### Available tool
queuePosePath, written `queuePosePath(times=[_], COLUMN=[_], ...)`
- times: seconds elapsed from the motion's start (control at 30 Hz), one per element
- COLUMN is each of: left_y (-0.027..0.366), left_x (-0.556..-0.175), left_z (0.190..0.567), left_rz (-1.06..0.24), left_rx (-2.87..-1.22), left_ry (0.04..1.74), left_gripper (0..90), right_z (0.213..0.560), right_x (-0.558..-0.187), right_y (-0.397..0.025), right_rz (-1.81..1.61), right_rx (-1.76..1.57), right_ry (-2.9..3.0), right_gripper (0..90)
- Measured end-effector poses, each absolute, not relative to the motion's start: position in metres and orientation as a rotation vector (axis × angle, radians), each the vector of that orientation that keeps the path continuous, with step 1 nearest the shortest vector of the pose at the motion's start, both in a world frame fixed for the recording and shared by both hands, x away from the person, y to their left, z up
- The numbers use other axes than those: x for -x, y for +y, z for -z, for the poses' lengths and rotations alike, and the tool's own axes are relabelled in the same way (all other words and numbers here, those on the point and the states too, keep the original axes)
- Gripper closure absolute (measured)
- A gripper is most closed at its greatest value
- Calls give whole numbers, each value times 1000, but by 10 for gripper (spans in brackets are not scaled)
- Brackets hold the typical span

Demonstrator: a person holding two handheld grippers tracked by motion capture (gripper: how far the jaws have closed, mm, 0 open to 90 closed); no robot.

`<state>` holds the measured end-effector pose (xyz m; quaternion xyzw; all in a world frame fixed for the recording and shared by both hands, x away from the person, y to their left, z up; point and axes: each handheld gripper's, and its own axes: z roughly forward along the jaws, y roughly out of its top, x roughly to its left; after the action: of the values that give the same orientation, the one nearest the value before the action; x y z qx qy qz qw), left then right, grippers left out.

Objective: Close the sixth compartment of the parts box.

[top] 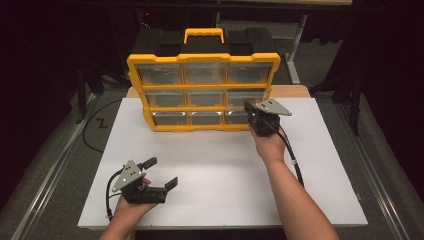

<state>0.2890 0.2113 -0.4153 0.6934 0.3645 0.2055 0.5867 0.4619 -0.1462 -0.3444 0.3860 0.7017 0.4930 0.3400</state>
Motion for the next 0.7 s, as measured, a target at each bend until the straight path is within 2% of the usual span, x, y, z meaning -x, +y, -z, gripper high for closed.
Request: queuePosePath(times=[0.6, 0.7], left_y=[212, 212], left_x=[-290, -290], left_z=[415, 415], left_rz=[-479, -480], left_rx=[-1609, -1610], left_ry=[851, 851], left_gripper=[7, 7], right_z=[345, 343], right_x=[-477, -474], right_y=[-142, -144], right_rz=[-1250, -1272], right_rx=[-1010, -1010], right_ry=[1822, 1839], right_gripper=[900, 851])
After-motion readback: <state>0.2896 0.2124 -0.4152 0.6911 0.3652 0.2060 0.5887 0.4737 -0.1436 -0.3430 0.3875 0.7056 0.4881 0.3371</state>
